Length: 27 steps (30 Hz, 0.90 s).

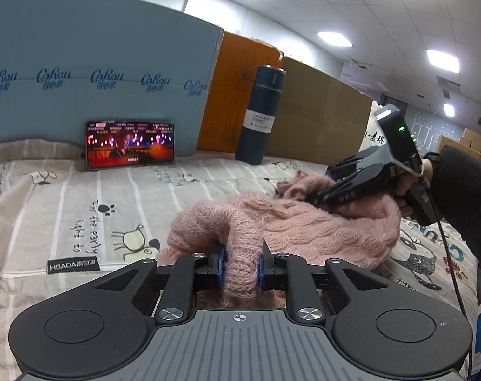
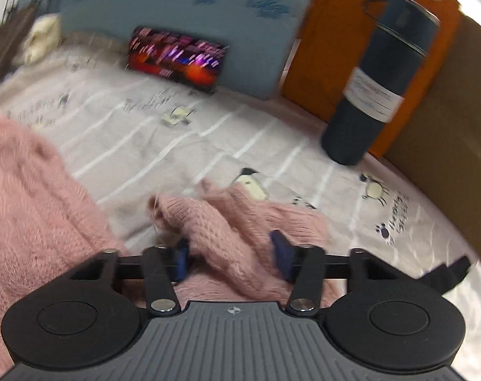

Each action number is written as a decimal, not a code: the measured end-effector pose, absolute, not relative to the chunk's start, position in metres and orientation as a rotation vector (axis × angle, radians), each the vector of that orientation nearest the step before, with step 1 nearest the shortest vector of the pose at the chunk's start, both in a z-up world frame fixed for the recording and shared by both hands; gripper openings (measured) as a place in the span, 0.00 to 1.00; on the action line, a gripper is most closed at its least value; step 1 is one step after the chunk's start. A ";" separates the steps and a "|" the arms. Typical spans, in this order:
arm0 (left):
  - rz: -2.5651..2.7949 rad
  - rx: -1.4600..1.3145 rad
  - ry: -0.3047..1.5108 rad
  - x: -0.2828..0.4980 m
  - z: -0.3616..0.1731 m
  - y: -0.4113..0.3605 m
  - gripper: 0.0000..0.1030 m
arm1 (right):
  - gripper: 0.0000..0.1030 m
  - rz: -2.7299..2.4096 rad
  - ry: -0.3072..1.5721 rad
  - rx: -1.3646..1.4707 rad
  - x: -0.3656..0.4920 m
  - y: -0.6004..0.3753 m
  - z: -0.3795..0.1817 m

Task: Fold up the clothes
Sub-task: 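Lift the sweater with both grippers and stretch it out over the table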

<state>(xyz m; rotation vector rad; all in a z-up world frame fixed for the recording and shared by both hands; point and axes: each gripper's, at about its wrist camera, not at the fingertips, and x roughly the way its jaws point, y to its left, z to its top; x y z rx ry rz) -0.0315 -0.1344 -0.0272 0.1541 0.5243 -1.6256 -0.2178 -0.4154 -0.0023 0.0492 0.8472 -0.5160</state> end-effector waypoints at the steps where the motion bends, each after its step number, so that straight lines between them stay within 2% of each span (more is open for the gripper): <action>1: -1.624 0.155 0.533 -0.031 -0.028 -0.135 0.18 | 0.29 -0.523 0.816 0.084 -0.224 -0.420 0.002; 4: -1.624 0.156 0.537 -0.030 -0.028 -0.136 0.16 | 0.16 -0.544 0.688 0.178 -0.245 -0.425 0.014; 16: -1.493 0.084 0.415 -0.009 -0.001 -0.123 0.13 | 0.11 -0.752 -0.066 0.461 -0.310 -0.414 0.096; 22: -1.301 0.016 0.277 0.030 0.030 -0.105 0.13 | 0.10 -0.779 -0.251 0.533 -0.317 -0.412 0.122; 27: -1.178 -0.038 0.234 0.057 0.038 -0.085 0.13 | 0.10 -0.775 -0.301 0.650 -0.326 -0.426 0.102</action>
